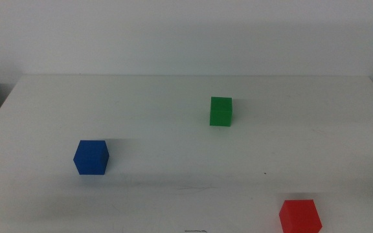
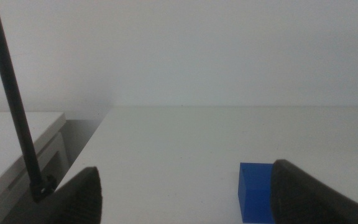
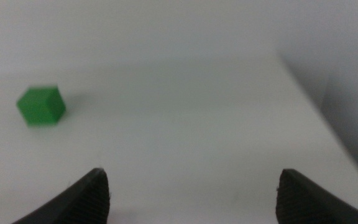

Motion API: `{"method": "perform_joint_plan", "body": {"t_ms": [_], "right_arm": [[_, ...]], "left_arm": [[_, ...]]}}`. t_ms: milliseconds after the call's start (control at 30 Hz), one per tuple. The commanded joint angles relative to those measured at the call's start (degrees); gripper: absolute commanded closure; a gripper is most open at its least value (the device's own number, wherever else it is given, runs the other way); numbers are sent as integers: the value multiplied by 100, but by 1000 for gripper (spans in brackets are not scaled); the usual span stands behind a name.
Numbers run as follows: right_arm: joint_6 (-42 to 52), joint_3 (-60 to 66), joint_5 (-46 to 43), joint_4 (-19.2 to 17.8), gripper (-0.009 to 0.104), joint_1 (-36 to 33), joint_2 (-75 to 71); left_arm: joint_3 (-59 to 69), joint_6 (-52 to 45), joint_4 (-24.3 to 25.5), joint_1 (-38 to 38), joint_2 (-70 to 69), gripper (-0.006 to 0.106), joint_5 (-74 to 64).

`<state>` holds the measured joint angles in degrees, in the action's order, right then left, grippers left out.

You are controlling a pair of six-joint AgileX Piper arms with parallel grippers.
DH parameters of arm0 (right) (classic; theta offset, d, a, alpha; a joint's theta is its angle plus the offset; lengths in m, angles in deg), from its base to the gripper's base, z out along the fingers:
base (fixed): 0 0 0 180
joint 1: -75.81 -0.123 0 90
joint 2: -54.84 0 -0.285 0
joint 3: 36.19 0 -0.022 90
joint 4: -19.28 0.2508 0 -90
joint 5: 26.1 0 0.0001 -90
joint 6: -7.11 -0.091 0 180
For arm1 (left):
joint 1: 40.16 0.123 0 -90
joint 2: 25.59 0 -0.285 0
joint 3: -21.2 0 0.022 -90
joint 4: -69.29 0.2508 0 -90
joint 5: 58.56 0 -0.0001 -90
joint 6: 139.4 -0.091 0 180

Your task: Stack red cubes first, then green, then blue cubes in a specific spot.

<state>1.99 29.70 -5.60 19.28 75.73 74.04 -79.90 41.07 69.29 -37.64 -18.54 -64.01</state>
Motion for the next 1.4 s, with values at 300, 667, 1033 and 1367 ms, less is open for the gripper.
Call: {"method": "perform_joint_plan", "body": {"t_ms": [300, 667, 1033, 1367], "right_arm": [[163, -3166, 4229, 435, 1, 32, 3160], [147, -3210, 4301, 573, 1, 32, 3630], [-395, -3754, 4560, 866, 7, -587, 4772], [-1923, -4387, 4043, 0, 13, -2402, 6178]], "left_arm": [[-16, 47, 0, -41, -116, 10, 476], [-16, 47, 0, -41, -116, 10, 476], [-16, 47, 0, -41, -116, 10, 476], [-16, 47, 0, -41, -116, 10, 476]]}}
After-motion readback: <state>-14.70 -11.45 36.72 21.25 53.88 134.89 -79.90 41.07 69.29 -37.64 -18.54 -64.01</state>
